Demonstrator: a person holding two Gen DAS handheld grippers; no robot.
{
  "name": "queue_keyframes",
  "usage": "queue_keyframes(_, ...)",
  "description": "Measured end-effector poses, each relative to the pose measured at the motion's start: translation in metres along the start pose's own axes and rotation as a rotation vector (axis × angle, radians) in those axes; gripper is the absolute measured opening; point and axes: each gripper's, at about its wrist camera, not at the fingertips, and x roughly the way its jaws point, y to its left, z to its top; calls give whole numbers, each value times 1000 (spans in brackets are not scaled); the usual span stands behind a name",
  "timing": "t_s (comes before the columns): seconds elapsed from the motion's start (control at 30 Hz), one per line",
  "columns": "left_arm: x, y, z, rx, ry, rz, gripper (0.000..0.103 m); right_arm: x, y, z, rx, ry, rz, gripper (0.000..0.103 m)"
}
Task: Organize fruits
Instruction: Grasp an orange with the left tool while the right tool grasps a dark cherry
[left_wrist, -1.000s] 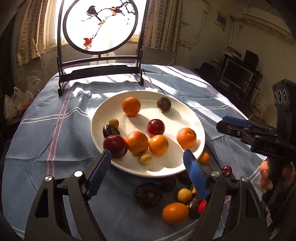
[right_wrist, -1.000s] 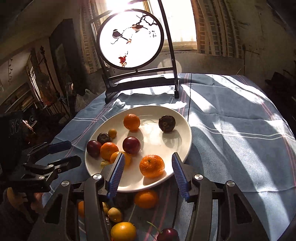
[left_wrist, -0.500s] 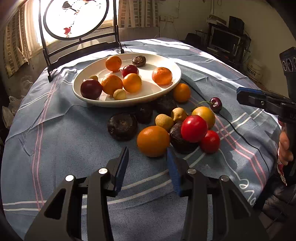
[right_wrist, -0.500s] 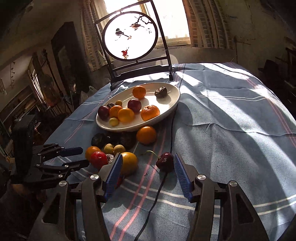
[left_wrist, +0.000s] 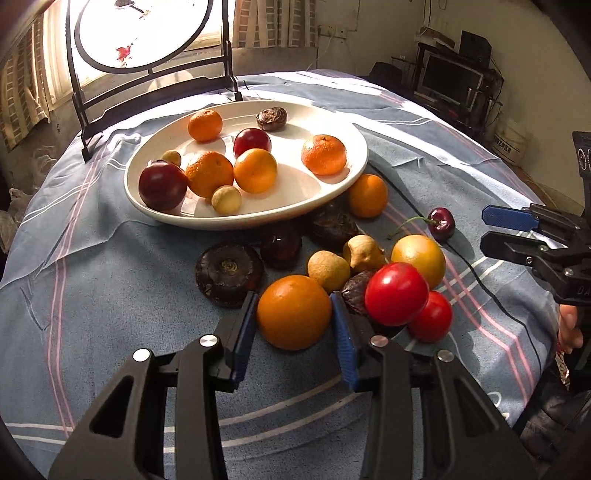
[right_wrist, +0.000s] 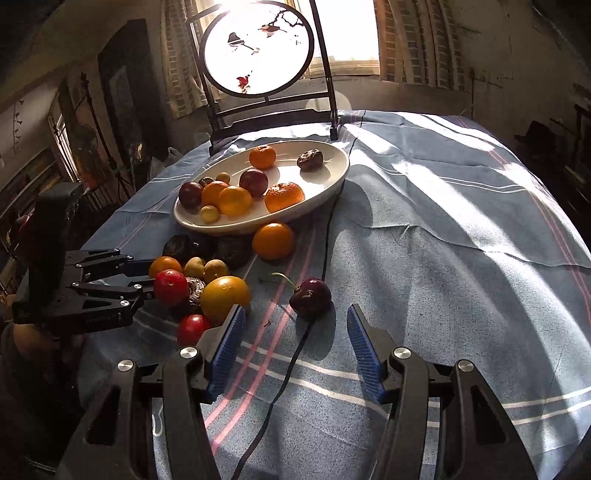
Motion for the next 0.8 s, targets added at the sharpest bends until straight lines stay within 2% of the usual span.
queue_keyframes(0.1, -17, 1, -9, -33, -37, -20, 38, 9, 5, 6, -29, 24, -21, 57)
queue_keyframes(0.2, -31, 3, -19, -49, -53, -34, 38, 21, 8, 16, -43, 50, -48, 53)
queue_keyframes(0.3, -41, 8, -27, -68, -60, -44, 38, 37, 8, 24, -43, 94, -53, 43)
queue_keyframes(0.37, -45, 11, -30, -78, -62, -43, 38, 49, 6, 25, -30, 143, -63, 31)
queue_keyframes(0.4, -46, 12, -31, -82, -64, -42, 38, 53, 4, 24, -18, 161, -60, 30)
queue_keyframes(0.8, -53, 19, -29, -114, -103, -59, 38, 9, 2, 23, -11, 9, 12, 30)
